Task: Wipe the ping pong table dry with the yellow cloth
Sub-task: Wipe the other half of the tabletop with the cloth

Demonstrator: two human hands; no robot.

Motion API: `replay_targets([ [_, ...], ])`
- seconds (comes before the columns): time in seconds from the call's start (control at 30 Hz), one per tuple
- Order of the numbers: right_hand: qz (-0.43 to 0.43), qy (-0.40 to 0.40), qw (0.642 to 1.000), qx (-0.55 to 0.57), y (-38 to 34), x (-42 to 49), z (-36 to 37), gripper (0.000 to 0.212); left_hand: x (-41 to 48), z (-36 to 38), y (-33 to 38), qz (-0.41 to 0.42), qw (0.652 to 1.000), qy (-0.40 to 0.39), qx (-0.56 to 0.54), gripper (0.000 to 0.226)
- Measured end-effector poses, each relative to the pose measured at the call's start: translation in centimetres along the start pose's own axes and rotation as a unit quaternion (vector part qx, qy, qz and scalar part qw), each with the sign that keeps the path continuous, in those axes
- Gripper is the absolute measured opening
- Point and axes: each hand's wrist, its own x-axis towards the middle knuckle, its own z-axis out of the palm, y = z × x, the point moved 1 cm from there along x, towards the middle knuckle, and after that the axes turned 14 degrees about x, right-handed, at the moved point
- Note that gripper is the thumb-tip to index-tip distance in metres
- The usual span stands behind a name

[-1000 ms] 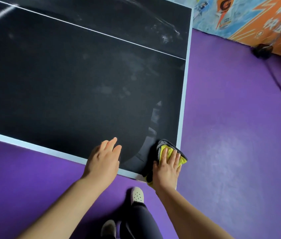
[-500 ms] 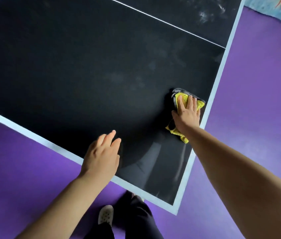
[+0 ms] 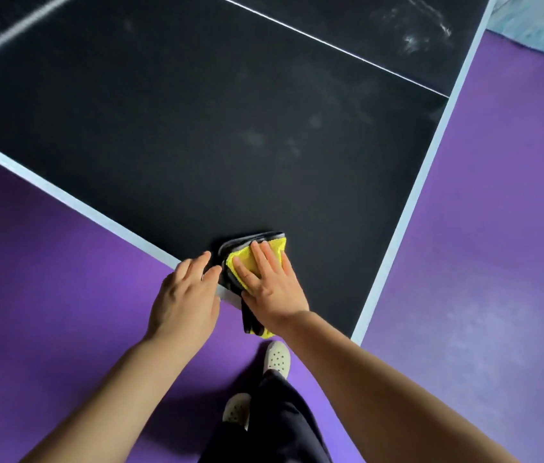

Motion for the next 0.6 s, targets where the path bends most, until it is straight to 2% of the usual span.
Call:
replay_targets([
  [0.17,0.018,0.010,0.999,0.046,-1.7,-4.6,1.5,0.055,-4.6,-0.3,-0.3,0.021,1.000,-0.003,0.015,0.047],
  [0.37,0.165,0.069,0.978,0.107,0.1,-13.7,-0.6,0.058,-7.8,-2.4,0.3,0.050,0.999,0.010,-0.011,0.046],
  [0.47,0.236,0.109,0.955,0.141,1.6,-18.2,-2.3,0.048,-8.1,-3.9,2.3,0.077,0.996,0.025,-0.025,0.047],
  [0.53,0.300,0.154,0.924,0.180,2.4,-20.8,-4.6,0.034,-7.9,-5.2,4.3,0.091,0.994,0.032,-0.045,0.047],
  [0.6,0.324,0.182,0.918,0.139,3.5,-22.8,-6.6,0.032,-7.5,-6.4,6.7,0.106,0.992,0.028,-0.067,0.047],
])
